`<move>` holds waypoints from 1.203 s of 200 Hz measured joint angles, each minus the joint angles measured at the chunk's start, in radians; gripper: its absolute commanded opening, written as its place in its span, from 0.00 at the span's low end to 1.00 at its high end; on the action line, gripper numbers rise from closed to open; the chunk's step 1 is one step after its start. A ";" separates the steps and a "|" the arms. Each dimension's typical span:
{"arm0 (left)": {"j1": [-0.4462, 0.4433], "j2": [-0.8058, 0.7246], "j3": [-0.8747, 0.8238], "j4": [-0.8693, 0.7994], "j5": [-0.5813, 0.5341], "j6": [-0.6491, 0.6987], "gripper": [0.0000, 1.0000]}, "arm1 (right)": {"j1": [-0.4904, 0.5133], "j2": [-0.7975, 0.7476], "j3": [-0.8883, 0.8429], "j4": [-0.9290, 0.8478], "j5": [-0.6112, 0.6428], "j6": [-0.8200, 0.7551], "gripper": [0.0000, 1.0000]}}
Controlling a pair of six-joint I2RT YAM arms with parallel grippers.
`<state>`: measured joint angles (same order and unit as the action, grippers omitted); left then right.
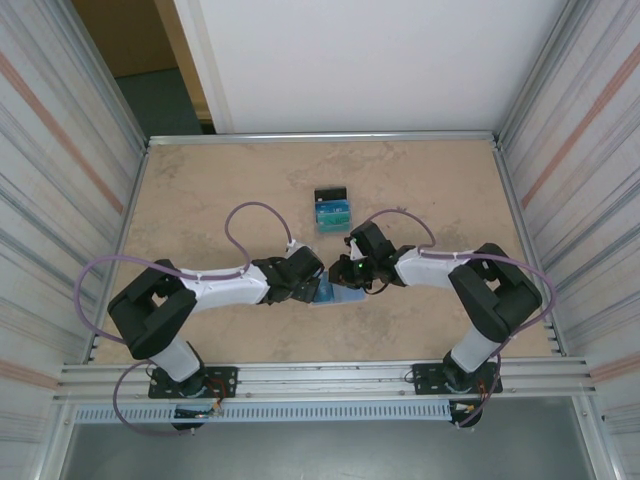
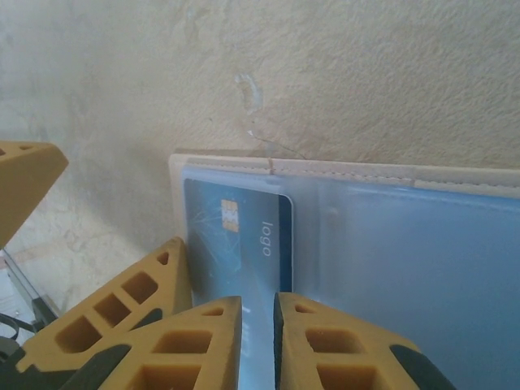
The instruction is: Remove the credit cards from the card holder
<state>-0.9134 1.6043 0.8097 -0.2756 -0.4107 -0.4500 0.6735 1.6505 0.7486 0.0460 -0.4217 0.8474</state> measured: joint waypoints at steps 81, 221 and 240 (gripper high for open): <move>0.000 0.000 0.000 0.000 0.000 0.000 0.99 | -0.011 0.018 -0.019 0.018 -0.006 0.015 0.16; -0.002 0.001 0.000 -0.008 -0.001 0.001 0.99 | -0.034 0.032 -0.055 0.122 -0.077 0.066 0.14; -0.003 0.001 0.000 -0.008 -0.001 0.001 0.99 | -0.034 0.035 -0.055 0.116 -0.074 0.066 0.15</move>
<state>-0.9165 1.6054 0.8097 -0.2840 -0.4114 -0.4488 0.6399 1.6852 0.6941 0.1623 -0.4957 0.9138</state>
